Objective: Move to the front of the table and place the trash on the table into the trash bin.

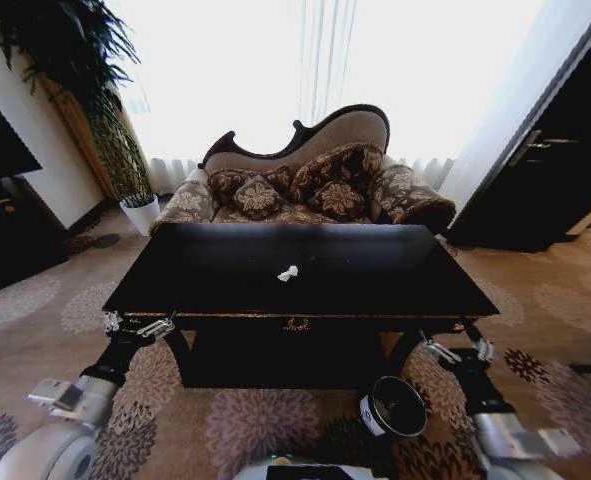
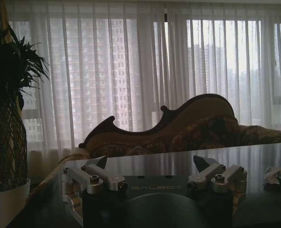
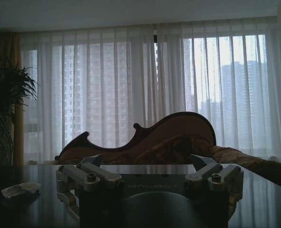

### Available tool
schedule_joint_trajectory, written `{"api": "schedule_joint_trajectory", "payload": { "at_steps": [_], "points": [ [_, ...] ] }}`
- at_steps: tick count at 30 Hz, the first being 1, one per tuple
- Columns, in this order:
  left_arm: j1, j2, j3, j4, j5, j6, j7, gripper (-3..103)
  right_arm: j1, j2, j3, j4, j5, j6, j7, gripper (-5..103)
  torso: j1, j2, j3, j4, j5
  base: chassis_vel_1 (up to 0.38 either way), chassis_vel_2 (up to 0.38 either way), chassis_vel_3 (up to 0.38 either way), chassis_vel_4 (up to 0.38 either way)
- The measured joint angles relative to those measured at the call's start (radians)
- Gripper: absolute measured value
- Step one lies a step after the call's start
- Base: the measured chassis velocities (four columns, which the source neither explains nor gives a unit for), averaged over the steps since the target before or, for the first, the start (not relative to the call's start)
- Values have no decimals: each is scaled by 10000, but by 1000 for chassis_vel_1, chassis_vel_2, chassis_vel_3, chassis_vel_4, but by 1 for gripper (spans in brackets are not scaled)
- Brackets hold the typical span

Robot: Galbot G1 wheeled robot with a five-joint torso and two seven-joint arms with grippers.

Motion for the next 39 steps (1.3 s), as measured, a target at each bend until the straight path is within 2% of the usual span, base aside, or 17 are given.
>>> {"api": "schedule_joint_trajectory", "payload": {
  "at_steps": [2,5,6,11,14,15,17,20,21,24,25,26,29,30,34,36,39],
  "points": [
    [0,0,0,-1,0,0,0,100,101,-186,-25,79,25,-211,94,100,0,-1,0,0,0,0,0,0,0],
    [0,0,0,0,0,0,0,100,686,-1308,-236,412,212,-1234,582,100,0,0,0,3,-1,0,0,0,0],
    [0,0,0,0,0,0,0,100,686,-1308,-236,412,212,-1234,582,100,0,0,0,3,-1,0,0,0,0],
    [0,0,0,0,0,0,0,100,1708,-2663,-951,662,282,-2648,1277,100,1,-1,1,3,0,0,0,0,0],
    [0,0,0,0,0,0,0,100,1958,-2952,-1185,643,454,-3071,1471,100,1,-1,1,3,0,0,0,0,0],
    [0,0,0,0,0,0,0,100,2148,-3184,-1295,628,726,-3391,1603,100,0,-1,1,0,2,0,0,0,0],
    [0,0,0,0,0,0,0,100,2254,-3334,-1329,628,930,-3584,1678,100,1,-1,0,1,1,0,0,0,0],
    [0,0,0,0,0,0,-1,100,2743,-4152,-1384,627,2004,-4388,2041,100,1,-1,1,0,2,0,0,0,0],
    [0,0,0,0,0,0,-1,100,2743,-4152,-1384,627,2004,-4388,2041,100,1,-1,1,0,2,0,0,0,0],
    [0,0,0,0,0,0,0,100,3244,-5184,-1499,556,2844,-4919,2337,100,0,-1,0,3,0,0,0,0,0],
    [0,0,0,0,0,0,0,100,3409,-5531,-1580,484,2956,-5015,2410,100,1,-1,0,2,0,0,0,0,0],
    [0,0,0,0,0,0,0,100,3409,-5531,-1580,484,2956,-5015,2410,100,1,-1,0,2,0,0,0,0,0],
    [0,0,0,0,0,0,0,100,3909,-6431,-1869,215,3262,-5212,2586,100,1,-1,0,1,1,0,0,0,0],
    [0,0,0,0,0,0,0,100,3909,-6431,-1869,215,3262,-5212,2586,100,1,-1,0,1,1,0,0,0,0],
    [1,0,0,-1,0,0,0,100,4945,-7385,-2727,-226,3789,-5468,2895,100,0,-1,0,3,1,0,0,0,0],
    [0,0,0,-1,0,0,0,100,5145,-7539,-2934,-310,3878,-5510,2940,100,0,-1,0,3,0,0,0,0,0],
    [0,0,0,0,0,0,0,100,6075,-7964,-3858,-595,4272,-5653,3112,100,-1,-1,1,1,1,0,0,0,0]
  ]
}}
